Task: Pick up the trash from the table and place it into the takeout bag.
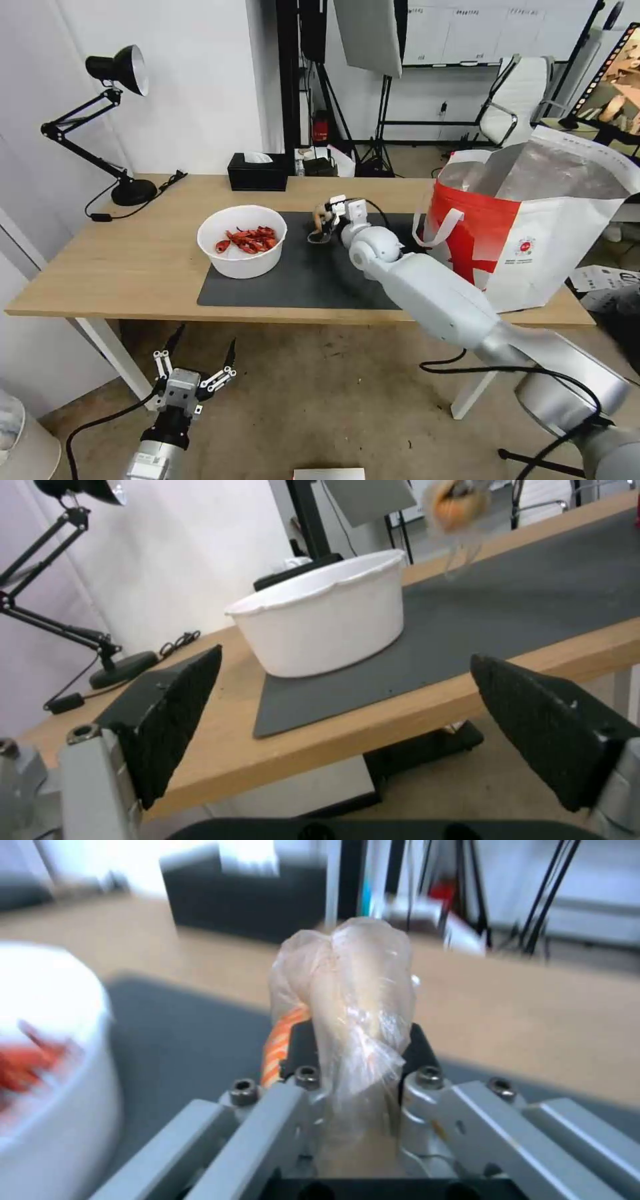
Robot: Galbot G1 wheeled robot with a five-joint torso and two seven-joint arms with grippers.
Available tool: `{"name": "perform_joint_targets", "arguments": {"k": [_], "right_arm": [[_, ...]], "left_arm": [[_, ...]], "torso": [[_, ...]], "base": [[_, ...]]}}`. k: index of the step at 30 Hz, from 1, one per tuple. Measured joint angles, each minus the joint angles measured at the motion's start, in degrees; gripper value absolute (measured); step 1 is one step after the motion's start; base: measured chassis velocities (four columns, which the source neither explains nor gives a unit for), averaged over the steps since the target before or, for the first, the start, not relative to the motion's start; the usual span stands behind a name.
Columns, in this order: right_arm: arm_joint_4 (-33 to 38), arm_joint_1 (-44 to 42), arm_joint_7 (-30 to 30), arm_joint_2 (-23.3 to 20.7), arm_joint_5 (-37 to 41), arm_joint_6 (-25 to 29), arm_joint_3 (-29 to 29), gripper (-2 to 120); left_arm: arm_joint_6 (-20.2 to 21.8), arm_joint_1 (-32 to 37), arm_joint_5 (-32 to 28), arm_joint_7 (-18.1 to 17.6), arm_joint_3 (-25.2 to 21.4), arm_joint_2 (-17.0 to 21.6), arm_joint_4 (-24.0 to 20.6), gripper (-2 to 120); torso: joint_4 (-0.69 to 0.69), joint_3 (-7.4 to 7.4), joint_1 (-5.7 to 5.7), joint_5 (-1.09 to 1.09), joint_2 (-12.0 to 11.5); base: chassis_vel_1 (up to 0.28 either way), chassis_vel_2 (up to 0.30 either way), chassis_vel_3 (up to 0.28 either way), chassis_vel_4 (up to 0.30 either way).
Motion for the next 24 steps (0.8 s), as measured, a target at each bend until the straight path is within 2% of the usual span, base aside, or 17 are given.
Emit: {"name": "perform_joint_targets", "arguments": {"k": [1,4,5,6,8,9,11,12,14,15,17,24], "right_arm": [[0.0,0.0,0.0,0.0,0.0,0.0,0.0,7],[12.92,-4.31,4.3,-6.66,0.45,1.9,4.81,6],[12.92,-4.31,4.3,-6.66,0.45,1.9,4.81,6],[17.23,-5.57,5.6,-8.69,1.16,2.05,6.23,6],[23.28,-7.45,7.0,-11.98,1.62,2.33,8.5,6],[23.28,-7.45,7.0,-11.98,1.62,2.33,8.5,6],[30.51,-10.92,8.34,-16.45,1.7,2.6,12.56,6],[30.51,-10.92,8.34,-16.45,1.7,2.6,12.56,6],[38.06,-16.24,9.32,-21.22,1.66,3.15,17.3,6],[38.06,-16.24,9.32,-21.22,1.66,3.15,17.3,6],[44.1,-22.03,9.8,-25.17,1.5,4.17,22.37,5],[45.7,-22.83,10.37,-28.56,1.32,7.16,26.18,5]], "left_arm": [[0.0,0.0,0.0,0.0,0.0,0.0,0.0,100],[-0.02,0.39,0.04,-0.03,0.05,-0.02,-0.67,100],[-0.02,0.39,0.04,-0.03,0.05,-0.02,-0.67,100],[-0.03,0.43,0.08,-0.03,0.11,-0.02,-0.87,100],[-0.03,0.46,0.2,-0.02,0.2,0.0,-1.24,100],[-0.03,0.46,0.2,-0.02,0.2,0.0,-1.24,100],[-0.03,0.76,0.29,-0.02,0.2,0.08,-2.12,100],[-0.03,0.76,0.29,-0.02,0.2,0.08,-2.12,100],[-0.06,1.29,0.5,-0.02,0.29,-0.09,-2.94,100],[-0.06,1.29,0.5,-0.02,0.29,-0.09,-2.94,100],[-0.48,1.65,0.89,0.01,0.48,-0.63,-3.41,100],[-1.5,2.63,2.34,0.75,0.6,-3.12,-4.09,100]], "torso": [[0.0,0.0,0.0,0.0,0.0],[0.0,0.0,0.0,-0.01,0.0],[0.0,0.0,0.0,-0.01,0.0],[-0.04,0.0,0.0,-0.01,0.0],[0.0,0.0,0.0,0.0,0.0],[0.0,0.0,0.0,0.0,0.0],[0.0,-0.01,-0.01,-0.02,0.0],[0.0,-0.01,-0.01,-0.02,0.0],[-0.01,0.0,-0.01,-0.01,0.01],[-0.01,0.0,-0.01,-0.01,0.01],[-0.03,-0.01,-0.01,0.02,0.01],[0.02,0.0,0.0,-0.02,0.01]], "base": [[0.0,0.0,0.0,0.0],[0.0,0.0,0.0,0.0],[0.0,0.0,0.0,0.0],[0.0,0.0,0.0,0.0],[0.0,0.0,0.0,0.0],[0.0,0.0,0.0,0.0],[0.0,0.0,0.0,0.0],[0.0,0.0,0.0,0.0],[0.0,0.0,0.0,0.0],[0.0,0.0,0.0,0.0],[0.0,0.0,0.0,0.0],[0.0,0.0,0.0,0.0]]}}
